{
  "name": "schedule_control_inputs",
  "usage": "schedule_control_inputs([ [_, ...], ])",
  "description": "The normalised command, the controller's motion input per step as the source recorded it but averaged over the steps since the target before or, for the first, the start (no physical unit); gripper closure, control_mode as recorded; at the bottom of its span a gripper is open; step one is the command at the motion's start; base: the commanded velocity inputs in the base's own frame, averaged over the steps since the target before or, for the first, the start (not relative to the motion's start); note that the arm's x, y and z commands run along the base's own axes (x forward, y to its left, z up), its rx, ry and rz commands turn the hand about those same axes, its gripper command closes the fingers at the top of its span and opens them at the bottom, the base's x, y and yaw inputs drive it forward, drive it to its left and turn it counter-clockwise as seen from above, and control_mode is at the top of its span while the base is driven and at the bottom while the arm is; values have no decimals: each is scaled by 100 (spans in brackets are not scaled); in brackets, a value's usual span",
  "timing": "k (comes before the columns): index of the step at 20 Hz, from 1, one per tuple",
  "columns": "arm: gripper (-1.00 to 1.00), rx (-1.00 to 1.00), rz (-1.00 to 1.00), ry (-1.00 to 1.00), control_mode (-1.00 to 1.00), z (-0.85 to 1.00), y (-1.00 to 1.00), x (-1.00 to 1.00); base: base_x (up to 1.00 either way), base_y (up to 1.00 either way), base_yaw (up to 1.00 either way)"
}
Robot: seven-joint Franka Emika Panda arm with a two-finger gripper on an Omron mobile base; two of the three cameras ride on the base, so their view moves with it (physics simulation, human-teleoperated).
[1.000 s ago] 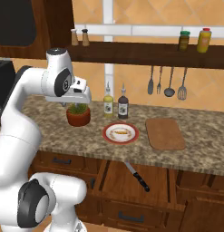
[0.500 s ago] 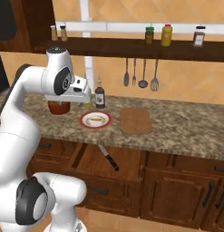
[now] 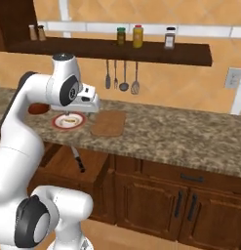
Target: Pick up the knife from the drawer and place it on the cutting board. Then place the meat from the plate to the cutting board.
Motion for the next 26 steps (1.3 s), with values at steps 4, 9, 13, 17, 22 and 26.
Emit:
schedule_control_inputs([
  [4,-100,0,0,0,100,0,0,0,18,-66,52],
  [9,-100,0,0,0,100,0,0,0,25,-27,65],
  [13,-100,0,0,0,100,0,0,0,14,-53,58],
  [17,-100,0,0,0,100,0,0,0,-8,-98,33],
  [22,-100,0,0,0,100,0,0,0,10,-88,29],
  [26,-100,0,0,0,100,0,0,0,60,-52,34],
])
